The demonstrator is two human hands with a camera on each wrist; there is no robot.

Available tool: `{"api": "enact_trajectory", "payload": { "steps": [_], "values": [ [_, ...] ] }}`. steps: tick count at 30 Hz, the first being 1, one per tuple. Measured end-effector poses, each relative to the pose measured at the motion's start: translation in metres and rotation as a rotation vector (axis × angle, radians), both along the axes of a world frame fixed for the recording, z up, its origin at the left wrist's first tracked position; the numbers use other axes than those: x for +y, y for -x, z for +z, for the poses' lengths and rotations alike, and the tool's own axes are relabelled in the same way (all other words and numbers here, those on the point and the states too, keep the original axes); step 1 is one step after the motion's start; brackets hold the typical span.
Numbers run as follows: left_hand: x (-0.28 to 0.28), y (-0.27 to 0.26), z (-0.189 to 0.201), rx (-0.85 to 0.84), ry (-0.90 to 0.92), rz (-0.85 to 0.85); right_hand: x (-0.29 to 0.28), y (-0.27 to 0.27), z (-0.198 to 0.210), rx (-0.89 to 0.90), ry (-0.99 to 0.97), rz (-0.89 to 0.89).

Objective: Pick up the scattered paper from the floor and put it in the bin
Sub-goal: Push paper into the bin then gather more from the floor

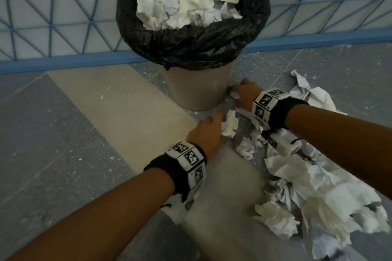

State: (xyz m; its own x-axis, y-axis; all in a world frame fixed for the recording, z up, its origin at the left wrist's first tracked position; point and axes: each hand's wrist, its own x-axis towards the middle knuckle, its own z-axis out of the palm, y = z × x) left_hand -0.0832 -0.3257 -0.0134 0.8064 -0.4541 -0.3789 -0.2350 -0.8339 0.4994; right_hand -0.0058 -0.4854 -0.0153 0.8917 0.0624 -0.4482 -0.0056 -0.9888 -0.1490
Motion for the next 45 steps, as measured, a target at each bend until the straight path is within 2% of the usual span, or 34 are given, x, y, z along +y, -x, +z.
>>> {"api": "enact_trajectory", "payload": {
  "steps": [4, 8, 11, 14, 18, 22, 24, 26, 31, 36, 38, 40, 43, 45],
  "values": [
    [-0.015, -0.011, -0.009, -0.019, -0.18, -0.109, 0.004, 0.012, -0.001, -0.036, -0.016, 0.052],
    [-0.021, -0.01, -0.017, -0.036, -0.268, -0.18, -0.004, 0.033, 0.014, -0.06, -0.142, 0.06],
    [-0.016, -0.014, -0.02, -0.101, -0.309, -0.201, -0.005, 0.061, 0.016, -0.027, -0.159, 0.091],
    [-0.006, -0.019, -0.019, -0.147, -0.34, -0.192, 0.003, 0.089, 0.009, 0.046, -0.058, 0.243],
    [0.012, -0.02, -0.012, -0.089, -0.349, -0.192, 0.011, 0.108, -0.004, 0.116, 0.109, 0.41],
    [0.025, -0.007, 0.017, -0.121, -0.281, -0.22, 0.016, 0.103, 0.006, 0.06, 0.072, 0.473],
    [0.032, 0.004, 0.046, -0.165, -0.197, -0.233, 0.018, 0.099, 0.024, -0.009, 0.013, 0.421],
    [0.04, 0.013, 0.082, -0.221, -0.091, -0.249, 0.021, 0.095, 0.048, -0.088, -0.126, 0.366],
    [0.052, 0.011, 0.181, -0.438, 0.207, -0.249, 0.03, 0.097, 0.141, -0.315, -0.375, 0.289],
    [0.053, -0.035, 0.257, -0.644, 0.39, -0.026, 0.027, 0.09, 0.249, -0.571, -0.504, 0.161],
    [0.051, -0.062, 0.268, -0.635, 0.429, 0.09, 0.03, 0.071, 0.271, -0.687, -0.574, 0.055],
    [0.046, -0.091, 0.261, -0.592, 0.469, 0.197, 0.039, 0.045, 0.275, -0.806, -0.699, -0.078],
    [0.035, -0.119, 0.234, -0.486, 0.487, 0.327, 0.058, 0.003, 0.255, -0.919, -0.774, -0.21],
    [0.029, -0.124, 0.217, -0.392, 0.359, 0.398, 0.066, -0.02, 0.23, -0.857, -0.712, -0.227]
  ]
}}
